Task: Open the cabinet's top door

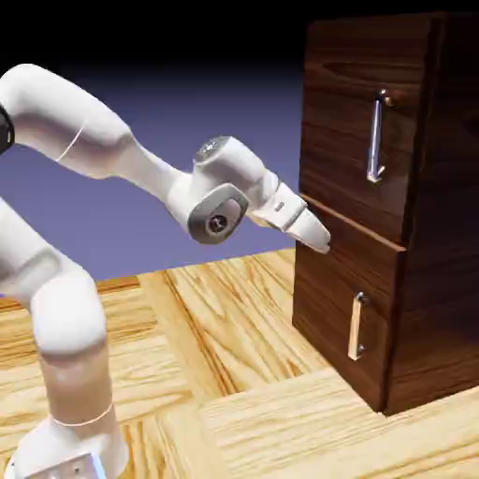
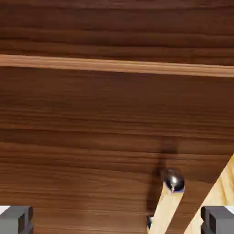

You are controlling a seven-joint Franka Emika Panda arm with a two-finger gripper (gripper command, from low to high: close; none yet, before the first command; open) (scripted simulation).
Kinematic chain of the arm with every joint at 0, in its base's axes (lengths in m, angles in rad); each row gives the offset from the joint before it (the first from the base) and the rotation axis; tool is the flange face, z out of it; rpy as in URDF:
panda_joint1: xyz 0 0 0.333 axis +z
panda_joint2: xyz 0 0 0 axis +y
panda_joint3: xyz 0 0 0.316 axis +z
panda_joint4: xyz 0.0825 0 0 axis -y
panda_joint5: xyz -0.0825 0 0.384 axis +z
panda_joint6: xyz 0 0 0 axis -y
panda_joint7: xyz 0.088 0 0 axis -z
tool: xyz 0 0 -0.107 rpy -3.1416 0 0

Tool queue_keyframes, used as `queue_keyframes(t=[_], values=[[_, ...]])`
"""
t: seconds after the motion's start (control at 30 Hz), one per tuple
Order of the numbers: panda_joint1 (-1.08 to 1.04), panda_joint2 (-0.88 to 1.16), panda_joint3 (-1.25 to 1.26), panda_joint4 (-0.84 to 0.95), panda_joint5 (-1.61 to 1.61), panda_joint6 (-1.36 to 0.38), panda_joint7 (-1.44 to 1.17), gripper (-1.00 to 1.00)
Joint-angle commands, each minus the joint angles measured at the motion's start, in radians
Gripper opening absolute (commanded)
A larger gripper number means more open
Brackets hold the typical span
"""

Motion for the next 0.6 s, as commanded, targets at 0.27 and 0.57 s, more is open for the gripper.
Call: queue_keyframes(t=[0.27, 0.57], values=[[0.089, -0.019, -0.097, 0.079, -0.391, 0.000, -0.093, 1.00], [0.177, -0.039, -0.193, 0.157, -0.783, 0.000, -0.187, 1.00]])
